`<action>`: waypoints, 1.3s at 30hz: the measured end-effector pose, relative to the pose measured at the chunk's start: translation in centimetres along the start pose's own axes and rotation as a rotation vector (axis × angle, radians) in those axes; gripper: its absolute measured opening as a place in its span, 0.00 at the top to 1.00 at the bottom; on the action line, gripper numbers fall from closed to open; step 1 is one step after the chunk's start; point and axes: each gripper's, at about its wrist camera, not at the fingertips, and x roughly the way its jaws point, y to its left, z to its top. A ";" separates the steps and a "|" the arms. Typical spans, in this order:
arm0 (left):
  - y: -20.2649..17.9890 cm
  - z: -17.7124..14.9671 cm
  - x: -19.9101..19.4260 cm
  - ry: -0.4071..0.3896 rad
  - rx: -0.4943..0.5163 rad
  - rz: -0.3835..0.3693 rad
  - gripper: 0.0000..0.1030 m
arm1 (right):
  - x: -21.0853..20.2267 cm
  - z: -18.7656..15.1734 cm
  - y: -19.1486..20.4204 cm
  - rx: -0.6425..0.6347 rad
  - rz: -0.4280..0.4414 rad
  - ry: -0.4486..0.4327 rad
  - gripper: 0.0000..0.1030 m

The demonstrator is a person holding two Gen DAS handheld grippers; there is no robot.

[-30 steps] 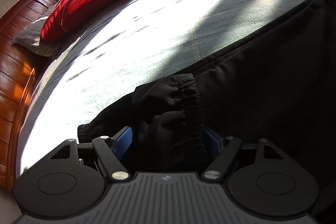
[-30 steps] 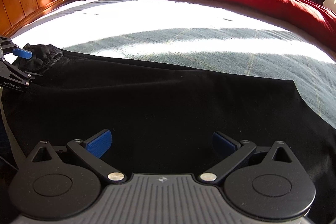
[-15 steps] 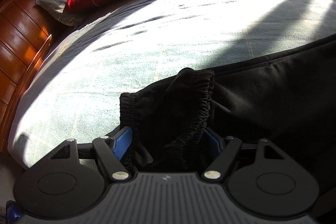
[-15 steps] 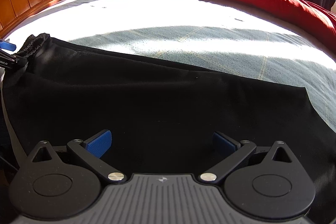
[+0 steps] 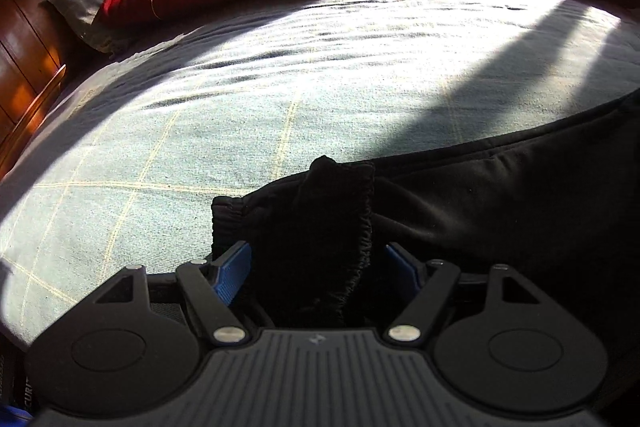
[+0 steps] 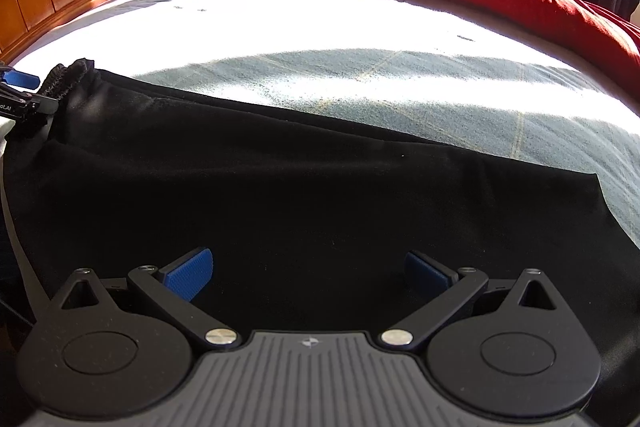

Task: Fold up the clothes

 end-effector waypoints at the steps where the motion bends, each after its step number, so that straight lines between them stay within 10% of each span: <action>1: 0.1 0.0 0.2 -0.003 0.001 -0.001 0.28 | 0.1 0.2 0.2 -0.002 0.000 0.001 0.00; 13: 1.3 0.7 0.2 -0.068 -0.016 -0.141 0.33 | 0.9 1.0 2.2 -0.015 -0.007 0.016 0.00; 17: 1.6 0.5 1.8 -0.048 0.004 -0.120 0.75 | 0.9 1.2 3.1 -0.023 -0.003 0.012 0.00; 22: 3.5 0.3 0.2 -0.122 -0.058 -0.122 0.88 | 0.6 1.4 3.4 -0.008 -0.014 0.002 0.00; 27: 6.4 0.6 -1.8 -0.211 -0.171 -0.120 0.88 | 0.7 2.1 3.2 0.019 -0.032 -0.009 0.00; 32: 6.6 -0.3 0.6 -0.116 -0.185 -0.188 0.83 | 0.9 2.7 3.6 0.004 -0.034 -0.010 0.00; 39: 7.5 -0.5 -1.7 -0.191 -0.231 -0.168 0.59 | 0.5 3.4 4.0 -0.013 -0.029 -0.031 0.00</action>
